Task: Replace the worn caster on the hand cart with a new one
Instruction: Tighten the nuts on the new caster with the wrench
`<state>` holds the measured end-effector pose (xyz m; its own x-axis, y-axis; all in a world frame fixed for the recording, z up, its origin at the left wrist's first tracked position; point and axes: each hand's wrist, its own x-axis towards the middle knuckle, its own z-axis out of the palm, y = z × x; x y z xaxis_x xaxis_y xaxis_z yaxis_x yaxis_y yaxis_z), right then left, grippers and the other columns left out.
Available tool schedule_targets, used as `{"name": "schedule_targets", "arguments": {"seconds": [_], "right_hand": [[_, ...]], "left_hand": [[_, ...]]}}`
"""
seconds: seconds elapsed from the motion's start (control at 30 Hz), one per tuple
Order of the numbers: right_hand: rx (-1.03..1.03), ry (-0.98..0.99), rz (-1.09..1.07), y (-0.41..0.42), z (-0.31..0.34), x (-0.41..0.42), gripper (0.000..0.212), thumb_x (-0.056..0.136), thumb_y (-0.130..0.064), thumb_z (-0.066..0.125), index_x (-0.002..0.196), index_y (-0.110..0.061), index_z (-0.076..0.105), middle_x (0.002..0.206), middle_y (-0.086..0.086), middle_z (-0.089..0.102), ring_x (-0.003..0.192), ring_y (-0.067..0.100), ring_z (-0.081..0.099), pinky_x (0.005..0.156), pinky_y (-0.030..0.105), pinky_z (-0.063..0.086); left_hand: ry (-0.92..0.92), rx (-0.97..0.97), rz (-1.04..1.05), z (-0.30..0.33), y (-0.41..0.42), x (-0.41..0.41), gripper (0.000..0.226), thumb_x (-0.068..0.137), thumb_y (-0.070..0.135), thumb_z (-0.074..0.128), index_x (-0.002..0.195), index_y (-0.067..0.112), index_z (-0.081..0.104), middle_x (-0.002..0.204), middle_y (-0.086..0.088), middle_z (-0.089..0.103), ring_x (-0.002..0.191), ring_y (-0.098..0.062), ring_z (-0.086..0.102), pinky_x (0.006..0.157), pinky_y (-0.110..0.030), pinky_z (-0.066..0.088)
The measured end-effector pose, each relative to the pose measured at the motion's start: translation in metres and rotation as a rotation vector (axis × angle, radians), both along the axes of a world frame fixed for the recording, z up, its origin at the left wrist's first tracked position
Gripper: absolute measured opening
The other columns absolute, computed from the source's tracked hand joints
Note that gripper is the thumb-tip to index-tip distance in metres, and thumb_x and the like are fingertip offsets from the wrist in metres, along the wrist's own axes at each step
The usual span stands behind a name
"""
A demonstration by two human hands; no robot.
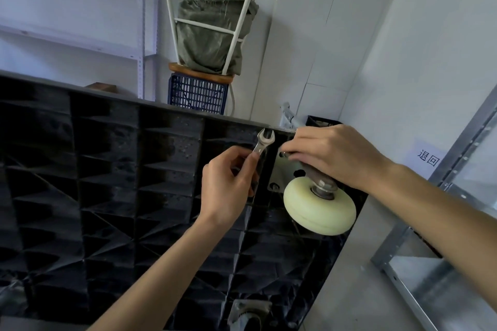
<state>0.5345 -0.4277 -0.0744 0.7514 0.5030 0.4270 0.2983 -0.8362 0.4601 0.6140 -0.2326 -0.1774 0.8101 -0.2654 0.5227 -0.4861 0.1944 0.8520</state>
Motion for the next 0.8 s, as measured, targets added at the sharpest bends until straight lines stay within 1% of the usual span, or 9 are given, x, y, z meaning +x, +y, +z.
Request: {"name": "schedule_targets", "arguments": {"seconds": [0.07,0.13,0.23,0.37,0.43,0.57,0.63,0.7,0.8], "right_hand": [[-0.052,0.019,-0.003,-0.001,0.003,0.0,0.023,0.096,-0.017,0.064,0.112,-0.028,0.076,0.09,-0.006,0.065,0.06,0.022,0.06,0.044,0.026,0.035],[-0.069,0.017,0.007,-0.001,0.005,0.001,0.026,0.093,-0.016,0.063,0.11,-0.028,0.077,0.089,-0.005,0.065,0.062,0.024,0.062,0.04,0.029,0.039],[-0.052,-0.016,0.037,0.001,0.004,0.002,0.022,0.1,-0.027,0.055,0.102,-0.024,0.077,0.087,-0.006,0.065,0.066,0.021,0.065,0.039,0.033,0.045],[-0.024,-0.065,0.051,0.005,-0.001,0.01,0.032,0.101,-0.038,0.052,0.087,-0.016,0.071,0.079,-0.004,0.062,0.059,0.022,0.061,0.042,0.035,0.046],[-0.045,-0.044,0.062,0.004,0.0,0.009,0.033,0.102,-0.039,0.05,0.091,-0.017,0.073,0.081,-0.004,0.064,0.056,0.024,0.061,0.042,0.034,0.046],[-0.085,0.01,0.053,-0.001,0.006,0.003,0.032,0.102,-0.036,0.049,0.117,-0.022,0.073,0.084,-0.006,0.064,0.056,0.021,0.06,0.04,0.03,0.041],[-0.086,0.04,0.038,-0.001,0.01,0.002,0.035,0.101,-0.037,0.045,0.12,-0.025,0.073,0.084,-0.006,0.063,0.057,0.022,0.06,0.042,0.027,0.034],[-0.105,0.047,0.039,0.0,0.011,0.002,0.037,0.1,-0.035,0.043,0.113,-0.024,0.076,0.085,-0.005,0.064,0.055,0.022,0.06,0.045,0.024,0.029],[-0.125,0.02,0.038,0.003,0.008,0.004,0.034,0.099,-0.036,0.047,0.099,-0.02,0.077,0.084,-0.004,0.066,0.054,0.023,0.061,0.041,0.025,0.035]], "left_hand": [[0.0,-0.002,-0.003,-0.001,0.001,0.001,0.014,0.1,0.023,0.062,0.09,0.017,0.07,0.066,-0.002,0.068,0.05,-0.018,0.062,0.049,-0.027,0.052],[0.0,-0.008,-0.006,-0.001,0.002,0.001,0.015,0.101,0.022,0.062,0.089,0.017,0.07,0.065,-0.003,0.067,0.051,-0.02,0.062,0.049,-0.029,0.052],[-0.008,-0.013,-0.004,-0.002,0.0,0.002,0.016,0.101,0.022,0.062,0.088,0.017,0.07,0.065,-0.004,0.067,0.049,-0.022,0.061,0.048,-0.031,0.052],[0.004,-0.019,-0.007,-0.004,-0.003,0.002,0.015,0.1,0.023,0.063,0.087,0.019,0.07,0.065,-0.003,0.067,0.051,-0.023,0.063,0.047,-0.03,0.05],[0.008,-0.012,-0.008,-0.005,-0.003,0.002,0.015,0.1,0.024,0.062,0.088,0.019,0.07,0.065,-0.003,0.068,0.05,-0.021,0.062,0.047,-0.027,0.048],[0.013,-0.016,-0.013,-0.005,-0.001,0.004,0.015,0.1,0.022,0.062,0.088,0.018,0.07,0.065,-0.002,0.068,0.048,-0.016,0.06,0.046,-0.024,0.047],[0.028,-0.032,-0.017,-0.005,0.0,0.002,0.015,0.1,0.02,0.063,0.088,0.017,0.07,0.064,-0.002,0.067,0.048,-0.011,0.059,0.046,-0.021,0.046],[0.029,-0.033,-0.014,-0.004,0.0,0.002,0.014,0.1,0.02,0.063,0.089,0.016,0.07,0.064,-0.002,0.067,0.048,-0.01,0.058,0.046,-0.021,0.046],[0.005,-0.022,-0.009,-0.004,-0.001,0.002,0.014,0.1,0.021,0.062,0.09,0.017,0.071,0.066,-0.002,0.067,0.048,-0.016,0.06,0.046,-0.028,0.05]]}}
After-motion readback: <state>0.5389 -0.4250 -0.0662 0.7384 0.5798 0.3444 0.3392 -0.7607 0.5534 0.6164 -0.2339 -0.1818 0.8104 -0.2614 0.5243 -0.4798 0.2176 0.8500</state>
